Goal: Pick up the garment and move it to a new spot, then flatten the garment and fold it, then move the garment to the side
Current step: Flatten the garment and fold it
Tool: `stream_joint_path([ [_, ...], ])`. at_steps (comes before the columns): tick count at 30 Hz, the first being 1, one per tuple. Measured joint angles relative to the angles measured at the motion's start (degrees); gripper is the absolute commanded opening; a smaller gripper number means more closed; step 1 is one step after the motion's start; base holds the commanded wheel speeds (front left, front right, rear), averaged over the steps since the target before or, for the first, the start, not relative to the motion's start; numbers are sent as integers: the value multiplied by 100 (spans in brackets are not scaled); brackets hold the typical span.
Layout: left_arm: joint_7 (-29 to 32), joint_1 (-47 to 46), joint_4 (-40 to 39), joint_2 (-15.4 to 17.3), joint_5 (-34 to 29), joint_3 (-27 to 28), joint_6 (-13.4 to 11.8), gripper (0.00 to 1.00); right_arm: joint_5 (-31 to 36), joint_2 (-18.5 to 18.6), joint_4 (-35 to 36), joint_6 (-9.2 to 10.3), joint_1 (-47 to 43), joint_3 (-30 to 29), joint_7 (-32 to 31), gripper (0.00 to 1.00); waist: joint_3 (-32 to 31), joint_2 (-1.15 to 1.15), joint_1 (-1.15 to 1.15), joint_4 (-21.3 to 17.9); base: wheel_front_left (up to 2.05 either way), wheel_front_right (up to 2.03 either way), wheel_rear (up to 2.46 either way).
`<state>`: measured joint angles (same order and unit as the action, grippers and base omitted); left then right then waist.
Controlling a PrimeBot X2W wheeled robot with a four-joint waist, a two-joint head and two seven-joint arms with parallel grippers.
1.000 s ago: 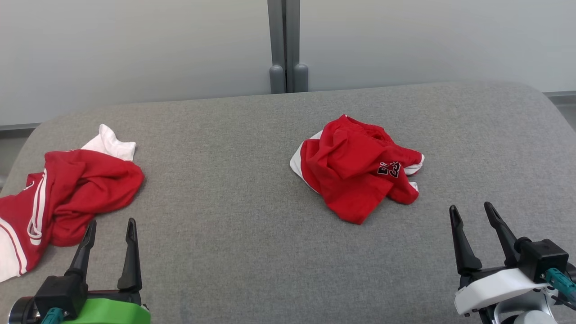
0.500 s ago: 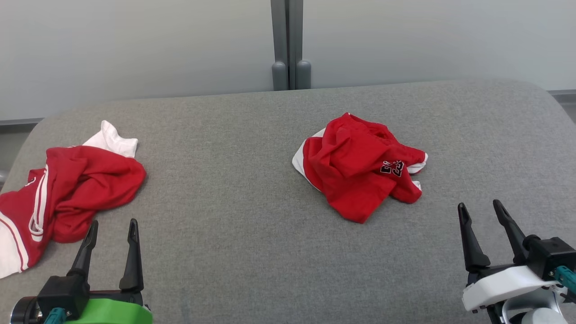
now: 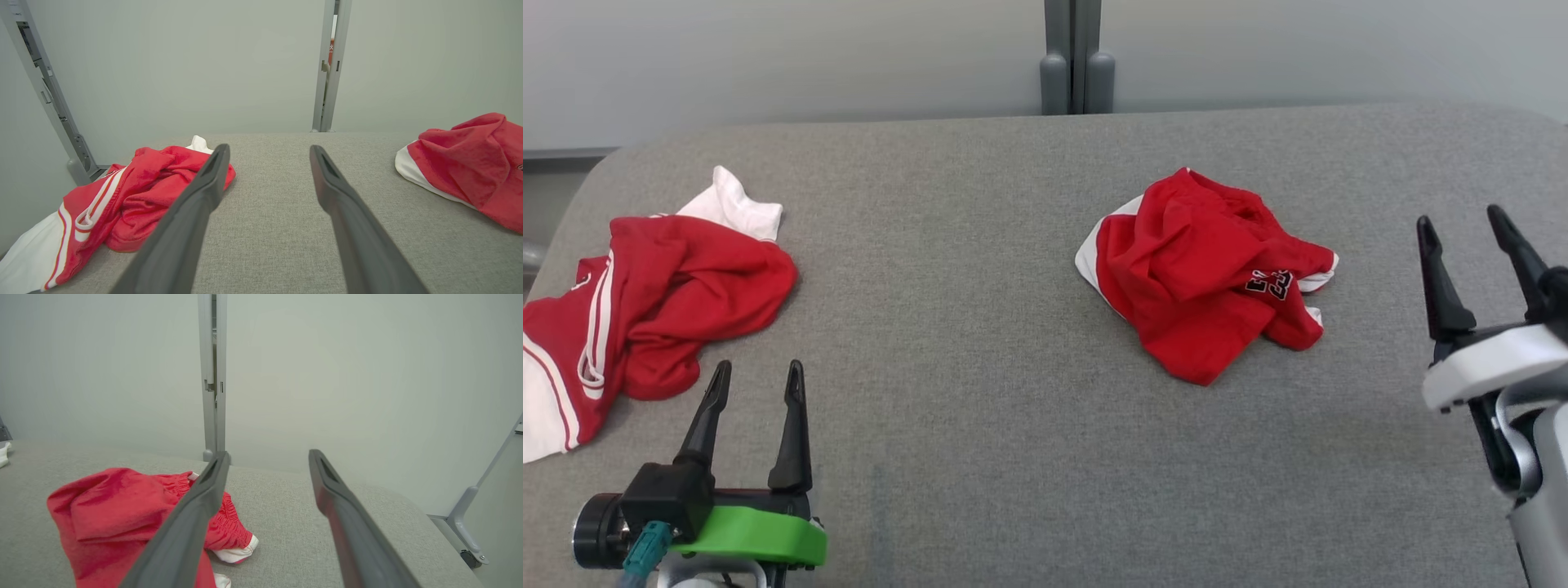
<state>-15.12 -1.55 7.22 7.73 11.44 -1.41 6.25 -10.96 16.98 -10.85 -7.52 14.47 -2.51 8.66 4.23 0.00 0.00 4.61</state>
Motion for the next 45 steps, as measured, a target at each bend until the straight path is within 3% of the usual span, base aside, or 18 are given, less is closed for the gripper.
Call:
stream_joint_path([
  [12,0,-591,54,-225,-102,-281,64,100,-332,555,-1823,-2,1308,459,103,100,717,0,0,378,0,0,0],
  [27,0,-941,60,-358,-160,-405,87,100,-1001,598,-4088,-2,2025,1088,431,100,1343,0,0,921,0,0,0],
  [29,-1,-941,75,-368,-170,-407,88,100,-1126,567,-4224,1,2075,1182,467,25,1364,0,0,967,0,0,0],
  [30,0,-940,84,-375,-171,-401,88,100,-1180,563,-4263,3,2095,1237,504,0,1361,0,0,987,0,0,0],
  [37,0,-837,151,-402,-192,-301,89,100,-1282,605,-4253,-1,2105,1352,615,0,1127,0,0,977,0,0,0],
  [42,-1,-760,165,-413,-193,-261,104,100,-1226,670,-3526,-1,2258,1335,632,0,875,0,0,919,0,0,0],
  [45,0,-708,196,-417,-193,-258,105,100,-1085,503,-2969,0,2374,1441,633,0,698,0,0,890,0,0,0],
])
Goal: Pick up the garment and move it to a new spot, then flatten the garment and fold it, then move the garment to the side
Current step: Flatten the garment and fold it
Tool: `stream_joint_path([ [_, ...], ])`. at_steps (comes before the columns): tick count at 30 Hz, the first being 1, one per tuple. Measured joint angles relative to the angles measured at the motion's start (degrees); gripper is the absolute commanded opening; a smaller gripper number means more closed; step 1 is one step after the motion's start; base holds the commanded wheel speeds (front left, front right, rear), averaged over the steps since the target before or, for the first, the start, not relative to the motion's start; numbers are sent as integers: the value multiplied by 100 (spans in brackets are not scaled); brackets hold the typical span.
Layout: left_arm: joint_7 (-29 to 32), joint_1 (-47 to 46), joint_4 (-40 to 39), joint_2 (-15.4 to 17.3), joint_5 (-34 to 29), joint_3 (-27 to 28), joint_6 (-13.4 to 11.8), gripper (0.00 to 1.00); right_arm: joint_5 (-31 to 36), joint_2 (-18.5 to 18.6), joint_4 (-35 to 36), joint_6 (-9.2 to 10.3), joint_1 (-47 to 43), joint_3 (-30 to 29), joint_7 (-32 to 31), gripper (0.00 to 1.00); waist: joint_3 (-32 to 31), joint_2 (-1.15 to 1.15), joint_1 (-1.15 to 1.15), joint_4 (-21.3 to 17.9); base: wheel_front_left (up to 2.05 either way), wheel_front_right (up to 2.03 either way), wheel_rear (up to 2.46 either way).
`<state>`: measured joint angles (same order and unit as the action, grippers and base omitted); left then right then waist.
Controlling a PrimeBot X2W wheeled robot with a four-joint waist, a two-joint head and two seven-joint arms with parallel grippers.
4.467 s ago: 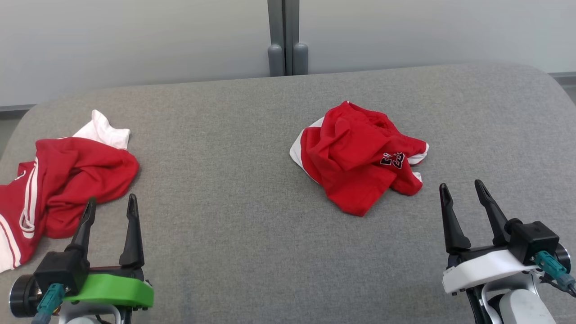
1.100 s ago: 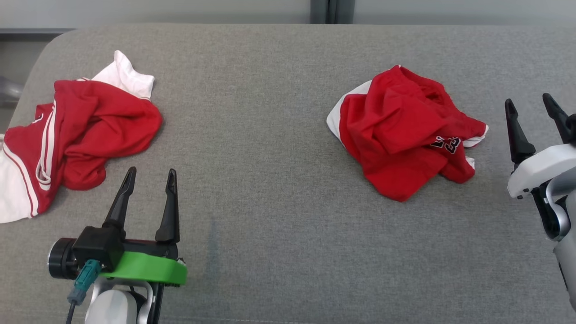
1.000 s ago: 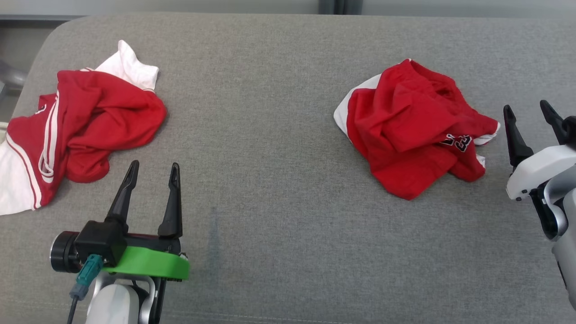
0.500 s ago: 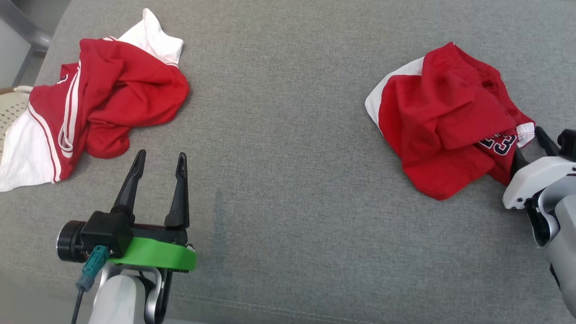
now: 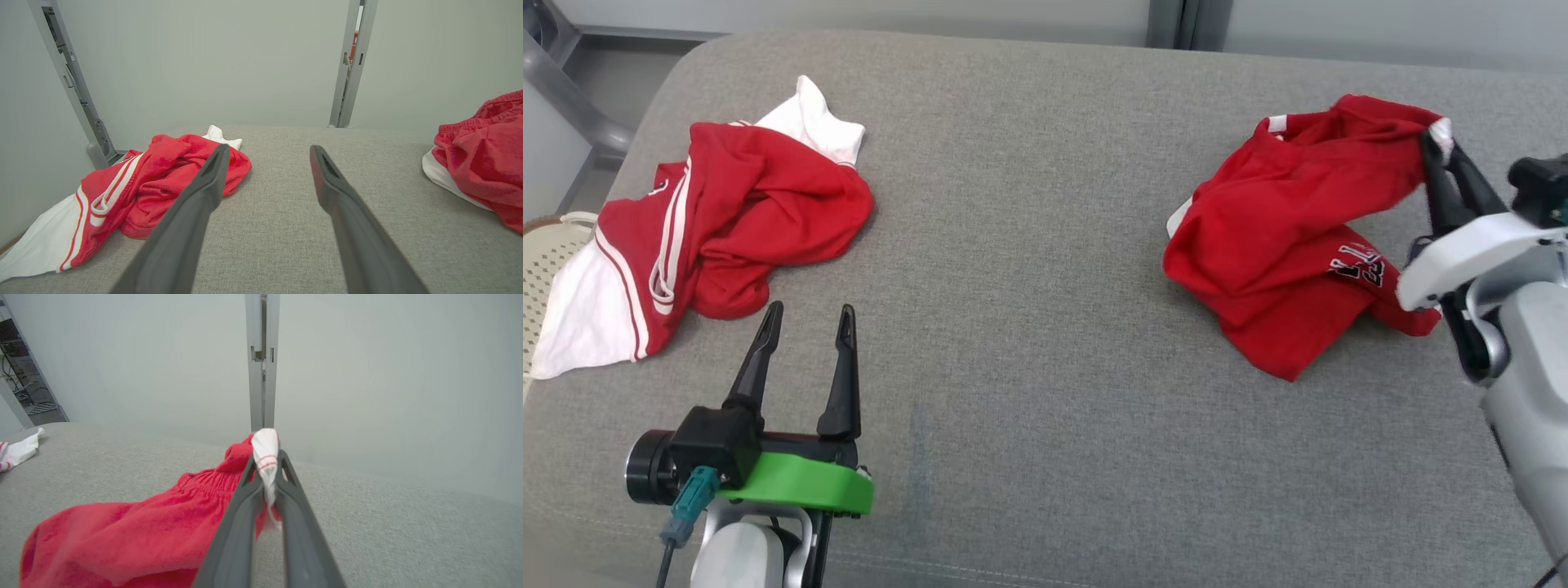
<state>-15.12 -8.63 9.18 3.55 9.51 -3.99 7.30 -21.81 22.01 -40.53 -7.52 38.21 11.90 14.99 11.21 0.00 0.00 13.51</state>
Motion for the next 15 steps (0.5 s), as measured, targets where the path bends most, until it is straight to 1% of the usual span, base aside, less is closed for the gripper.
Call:
stream_joint_path([
  [4,-1,92,5,0,2,13,2,100,107,-398,505,-1,122,383,0,0,-190,0,0,-14,0,0,0],
  [7,-1,146,1,4,10,25,8,100,138,-777,748,-1,233,900,2,0,-302,0,0,2,0,0,0],
  [12,0,192,3,11,12,30,8,100,76,-1412,775,-1,232,1844,5,0,-352,0,0,133,0,0,0],
  [15,-1,192,2,10,14,-14,9,100,-9,-1667,606,-1,78,2380,7,0,-352,0,0,245,0,0,0],
])
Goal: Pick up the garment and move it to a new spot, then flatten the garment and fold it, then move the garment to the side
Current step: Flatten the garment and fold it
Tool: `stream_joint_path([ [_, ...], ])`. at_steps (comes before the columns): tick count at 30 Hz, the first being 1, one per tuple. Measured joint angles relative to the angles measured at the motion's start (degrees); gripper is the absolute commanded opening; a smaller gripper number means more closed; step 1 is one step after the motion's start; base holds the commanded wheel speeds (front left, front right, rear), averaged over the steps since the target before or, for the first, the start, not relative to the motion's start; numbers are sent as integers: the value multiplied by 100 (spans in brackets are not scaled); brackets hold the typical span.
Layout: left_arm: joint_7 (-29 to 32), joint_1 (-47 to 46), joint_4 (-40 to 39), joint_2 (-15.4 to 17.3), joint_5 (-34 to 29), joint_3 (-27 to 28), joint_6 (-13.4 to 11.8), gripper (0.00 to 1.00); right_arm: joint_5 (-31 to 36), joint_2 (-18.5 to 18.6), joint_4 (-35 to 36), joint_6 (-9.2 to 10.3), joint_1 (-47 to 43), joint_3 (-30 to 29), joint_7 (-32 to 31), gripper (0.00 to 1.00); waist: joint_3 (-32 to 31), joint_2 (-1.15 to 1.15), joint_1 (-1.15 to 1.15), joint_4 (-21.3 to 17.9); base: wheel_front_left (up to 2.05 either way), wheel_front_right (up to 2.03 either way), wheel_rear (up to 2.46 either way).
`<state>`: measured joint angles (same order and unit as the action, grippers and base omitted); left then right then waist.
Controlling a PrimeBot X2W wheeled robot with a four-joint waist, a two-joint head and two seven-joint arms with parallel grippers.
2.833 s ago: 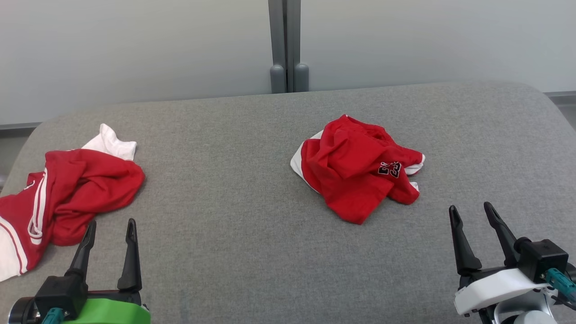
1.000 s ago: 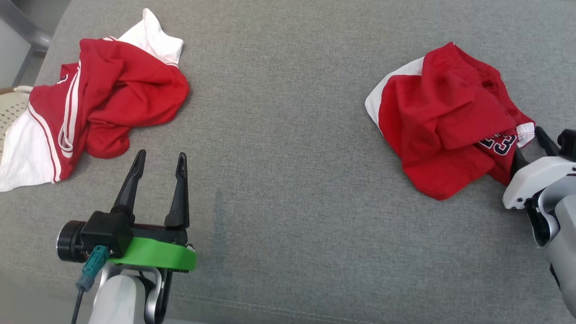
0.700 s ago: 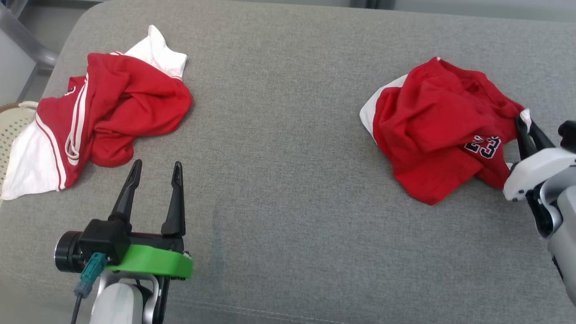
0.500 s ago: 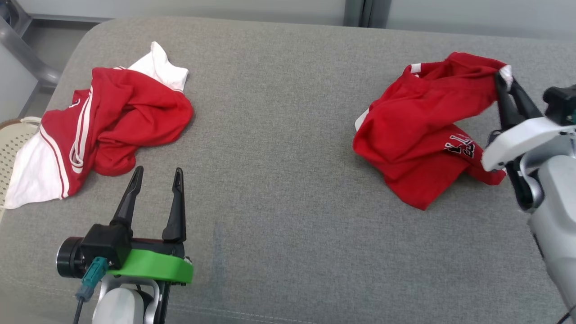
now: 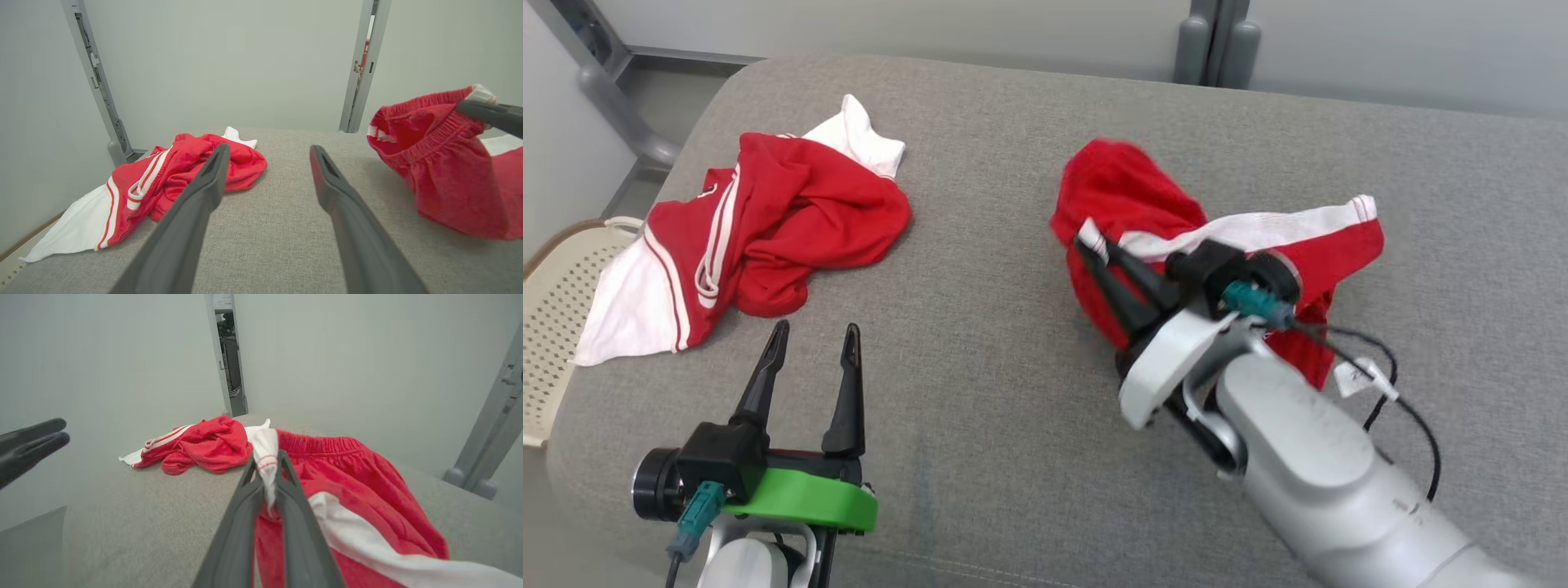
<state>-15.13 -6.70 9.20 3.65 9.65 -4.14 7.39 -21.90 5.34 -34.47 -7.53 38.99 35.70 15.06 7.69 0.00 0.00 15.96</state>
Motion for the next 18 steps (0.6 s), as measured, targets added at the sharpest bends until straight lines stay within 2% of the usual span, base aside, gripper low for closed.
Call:
stream_joint_path([
  [5,1,1,-4,-10,31,-69,0,100,-249,-201,-313,0,-532,738,0,0,50,0,0,191,0,0,0],
  [6,1,1,-5,-14,35,-71,0,100,-261,-221,-355,0,-610,833,-1,32,63,0,0,214,0,0,0],
  [7,1,1,-4,-18,36,-70,0,100,-265,-241,-378,0,-686,914,-1,100,82,0,0,234,0,0,0],
  [10,0,2,-4,-27,36,-41,0,100,-274,-250,-448,0,-723,942,0,100,117,0,0,244,0,0,0],
  [14,0,43,-13,-33,27,45,0,100,-226,-230,-376,0,-559,600,-1,100,100,0,0,146,0,0,0],
  [18,0,91,-23,-38,10,104,0,100,-49,132,-249,0,-310,-15,-1,100,39,0,0,20,0,0,0],
])
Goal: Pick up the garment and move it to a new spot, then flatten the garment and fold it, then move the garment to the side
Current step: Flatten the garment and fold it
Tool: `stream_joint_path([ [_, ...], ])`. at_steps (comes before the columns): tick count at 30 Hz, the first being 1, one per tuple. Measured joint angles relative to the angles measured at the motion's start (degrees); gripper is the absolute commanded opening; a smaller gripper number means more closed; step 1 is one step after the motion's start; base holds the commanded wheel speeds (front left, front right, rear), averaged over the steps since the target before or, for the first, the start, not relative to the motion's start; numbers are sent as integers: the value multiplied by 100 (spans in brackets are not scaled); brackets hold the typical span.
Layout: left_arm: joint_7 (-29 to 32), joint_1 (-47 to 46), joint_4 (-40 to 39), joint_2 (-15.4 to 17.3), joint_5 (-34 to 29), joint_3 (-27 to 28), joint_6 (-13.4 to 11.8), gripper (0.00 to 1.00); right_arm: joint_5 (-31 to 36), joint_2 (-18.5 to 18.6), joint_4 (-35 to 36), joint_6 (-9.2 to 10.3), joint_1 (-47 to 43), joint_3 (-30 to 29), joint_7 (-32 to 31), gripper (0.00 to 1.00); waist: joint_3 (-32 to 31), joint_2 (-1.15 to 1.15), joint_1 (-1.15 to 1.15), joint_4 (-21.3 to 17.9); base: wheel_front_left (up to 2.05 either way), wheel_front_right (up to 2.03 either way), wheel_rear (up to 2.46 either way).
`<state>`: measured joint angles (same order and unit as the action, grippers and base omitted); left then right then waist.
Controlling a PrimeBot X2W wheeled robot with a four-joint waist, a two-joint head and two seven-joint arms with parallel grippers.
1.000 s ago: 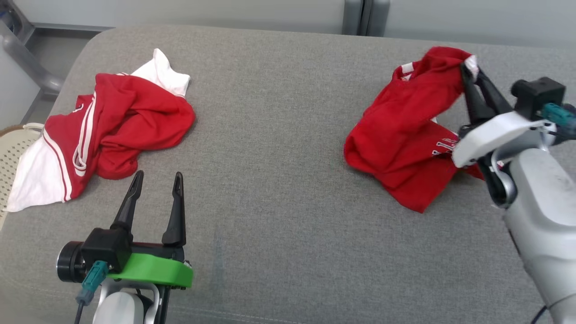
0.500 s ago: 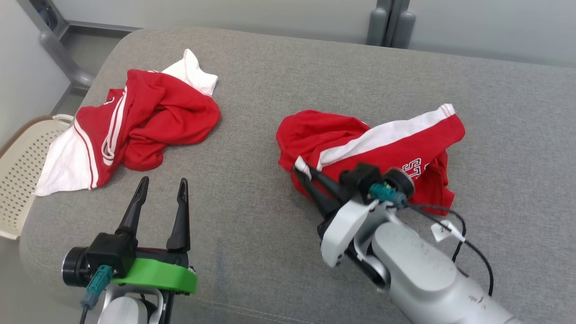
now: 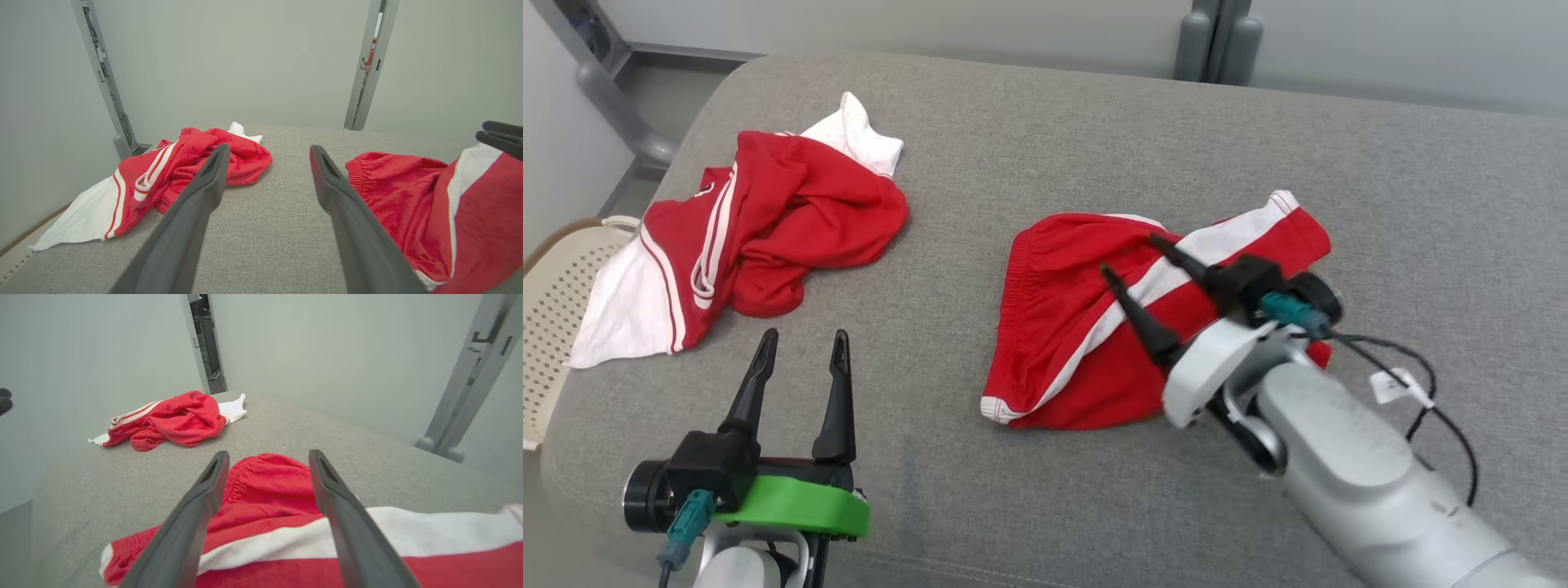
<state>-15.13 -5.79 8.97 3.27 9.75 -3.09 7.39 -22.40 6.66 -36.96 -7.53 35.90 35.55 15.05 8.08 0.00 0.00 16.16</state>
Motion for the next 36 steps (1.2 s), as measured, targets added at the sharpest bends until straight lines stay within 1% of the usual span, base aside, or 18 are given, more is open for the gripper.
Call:
stream_joint_path([
  [3,0,49,-18,-1,-3,26,0,100,148,359,-62,0,158,-311,1,100,-48,0,0,-100,0,0,0],
  [5,1,71,-22,-2,-15,24,0,100,165,559,-151,0,305,-397,-80,100,-74,0,0,-159,0,0,0],
  [10,0,78,-66,-12,-13,-19,0,100,64,995,-291,0,863,-460,-764,100,-52,0,0,-250,0,0,0],
  [12,1,73,-74,-16,2,-47,0,100,-26,1082,-342,0,1024,-333,-1154,100,-6,0,0,-246,0,0,0],
  [16,0,44,-69,-27,34,-101,0,100,-426,1298,-402,0,1299,-81,-1959,100,68,0,0,-183,0,0,0],
  [19,0,40,-53,-30,74,-134,-1,100,-795,1445,-416,0,1457,34,-2438,100,104,0,0,-108,0,0,0],
  [23,1,26,-40,-32,146,-183,-19,100,-1193,1617,-511,0,1550,197,-2949,100,155,0,0,-2,0,0,0],
  [24,0,18,-42,-32,167,-201,-34,100,-1351,1636,-556,0,1553,201,-3077,100,176,0,0,21,0,0,0],
  [27,1,-10,-52,-32,207,-264,-64,100,-1533,1702,-698,0,1598,278,-3401,100,236,0,0,81,0,0,0],
  [30,1,-24,-63,-33,287,-318,-101,100,-1969,1683,-778,1,1604,232,-3721,100,297,0,0,132,0,0,0],
  [31,1,-31,-66,-34,311,-337,-119,100,-2112,1650,-766,1,1602,238,-3835,37,321,0,0,145,0,0,0],
  [32,1,-41,-67,-34,323,-352,-132,100,-2178,1644,-731,1,1602,265,-3873,0,341,0,0,154,0,0,0],
  [36,1,-82,-60,-34,341,-398,-174,100,-2403,1716,-630,0,1604,288,-3823,0,388,0,0,167,0,0,0],
])
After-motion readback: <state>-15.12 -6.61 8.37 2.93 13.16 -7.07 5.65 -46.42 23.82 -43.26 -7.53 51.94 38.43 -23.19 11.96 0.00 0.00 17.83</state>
